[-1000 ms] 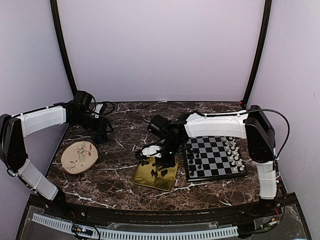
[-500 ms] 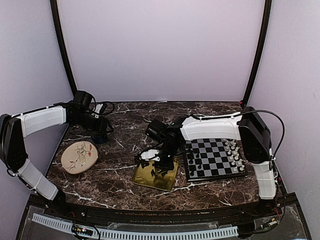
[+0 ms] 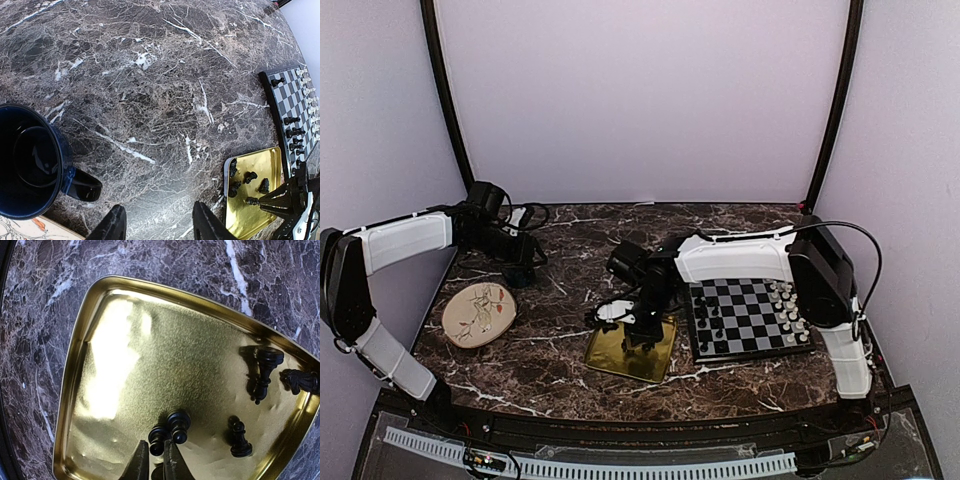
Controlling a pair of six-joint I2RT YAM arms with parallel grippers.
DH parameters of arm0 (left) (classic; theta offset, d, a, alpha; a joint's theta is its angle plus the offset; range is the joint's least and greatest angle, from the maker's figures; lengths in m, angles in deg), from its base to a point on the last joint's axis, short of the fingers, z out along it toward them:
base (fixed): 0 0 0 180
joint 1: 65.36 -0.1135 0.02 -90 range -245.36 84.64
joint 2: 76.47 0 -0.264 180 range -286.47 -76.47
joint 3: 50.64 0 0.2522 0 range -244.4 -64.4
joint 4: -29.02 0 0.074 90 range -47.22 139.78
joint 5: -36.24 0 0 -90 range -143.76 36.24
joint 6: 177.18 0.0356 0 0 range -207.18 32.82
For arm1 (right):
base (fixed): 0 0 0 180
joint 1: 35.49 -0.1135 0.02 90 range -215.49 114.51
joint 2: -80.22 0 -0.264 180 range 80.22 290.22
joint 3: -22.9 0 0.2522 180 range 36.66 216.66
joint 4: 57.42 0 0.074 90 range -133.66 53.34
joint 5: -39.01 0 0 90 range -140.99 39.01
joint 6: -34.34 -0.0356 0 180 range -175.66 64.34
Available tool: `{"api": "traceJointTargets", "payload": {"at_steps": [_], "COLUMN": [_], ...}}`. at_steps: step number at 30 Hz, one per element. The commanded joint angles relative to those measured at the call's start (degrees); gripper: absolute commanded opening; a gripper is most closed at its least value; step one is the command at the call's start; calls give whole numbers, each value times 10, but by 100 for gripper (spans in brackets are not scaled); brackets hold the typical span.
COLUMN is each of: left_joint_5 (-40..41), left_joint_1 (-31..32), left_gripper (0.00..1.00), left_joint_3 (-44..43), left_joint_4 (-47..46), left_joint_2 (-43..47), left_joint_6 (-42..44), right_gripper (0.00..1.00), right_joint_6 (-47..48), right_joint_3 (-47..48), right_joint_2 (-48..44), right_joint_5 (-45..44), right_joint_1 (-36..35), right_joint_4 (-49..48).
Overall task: Set up the chess pieces on the board
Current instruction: Pick up the pawn from the storage box.
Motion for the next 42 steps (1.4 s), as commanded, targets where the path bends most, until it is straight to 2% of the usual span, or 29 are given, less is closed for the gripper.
{"api": "traceJointTargets", "payload": {"at_steps": [1, 7, 16, 28, 35, 42], "left_joint_5": [-6, -7, -10, -12, -13, -14], "left_joint_1": [0, 0, -1, -1, -1, -1], "left_gripper": [48, 48, 48, 48, 48, 48], "left_joint_3": [-1, -1, -1, -1, -1, -1], "left_joint_4": [2, 3, 3, 3, 3, 4], "left_joint_2": [4, 4, 3, 2, 1, 0], "left_joint_6": [9, 9, 8, 8, 8, 8], "right_gripper": [11, 9, 12, 2, 1, 2], "right_joint_6": [-5, -5, -7, 7, 22, 21], "right_joint_3": [14, 22, 27, 38, 29, 28], "right_joint_2": [11, 19, 26, 19, 6, -19], "right_joint_5": [8, 12, 12, 59, 97, 96], "right_joint_1": [-6, -6, -6, -6, -5, 15], "right_joint_4": [0, 6, 11, 41, 62, 65]}}
